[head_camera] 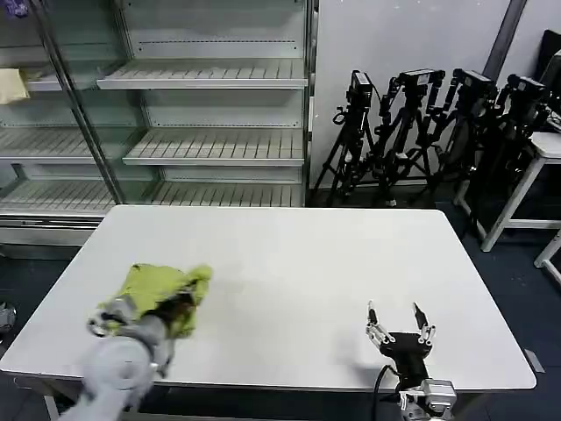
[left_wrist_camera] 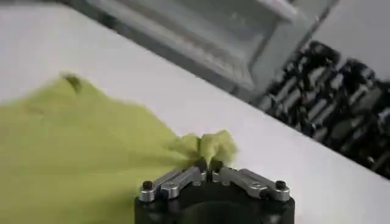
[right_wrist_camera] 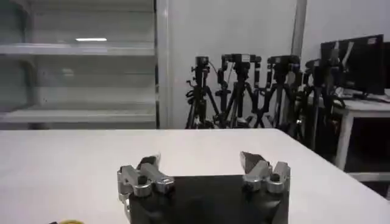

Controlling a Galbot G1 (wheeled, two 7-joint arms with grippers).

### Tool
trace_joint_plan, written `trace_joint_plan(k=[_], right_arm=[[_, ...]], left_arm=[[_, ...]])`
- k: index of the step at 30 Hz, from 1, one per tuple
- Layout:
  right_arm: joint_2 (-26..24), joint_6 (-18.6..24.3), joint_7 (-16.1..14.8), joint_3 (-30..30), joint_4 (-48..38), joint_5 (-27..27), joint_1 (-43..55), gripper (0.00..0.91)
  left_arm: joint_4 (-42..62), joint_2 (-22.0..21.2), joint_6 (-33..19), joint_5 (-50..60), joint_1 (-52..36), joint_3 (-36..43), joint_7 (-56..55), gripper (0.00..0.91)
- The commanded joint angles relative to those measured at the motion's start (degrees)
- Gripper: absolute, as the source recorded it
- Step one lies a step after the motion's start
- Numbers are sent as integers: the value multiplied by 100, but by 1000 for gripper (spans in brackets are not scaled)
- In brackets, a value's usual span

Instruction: Fold and organize the clothes.

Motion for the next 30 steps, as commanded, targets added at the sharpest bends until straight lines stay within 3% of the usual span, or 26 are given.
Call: trace_joint_plan(k=[1, 10, 11, 12, 13, 23, 30], right_arm=[[-56, 11, 1, 248, 9, 48, -41, 907], [-71, 13, -3, 215, 14, 73, 22, 907], [-73, 12, -2, 217, 13, 76, 27, 907], [-73, 11, -2, 219, 13, 78, 36, 907], [-74, 7, 0, 222, 14, 79, 39, 907], [-113, 60, -60, 281, 95, 85, 66, 907], [-189, 271, -246, 195, 167, -9, 135, 907]], left_arm=[[953, -1513, -28, 1341, -1212, 1812, -54, 50], [1501, -2006, -118, 1405, -1747, 1887, -107, 50], [1487, -2040, -132, 1392, -1759, 1906, -95, 121], [1464, -2091, -143, 1393, -1767, 1919, -32, 312], [1444, -2119, -192, 1399, -1761, 1930, 50, 907], [694, -1921, -946, 2517, -1226, 1694, 1147, 907], [-439, -1549, -1312, 3711, 40, 657, 1368, 907]])
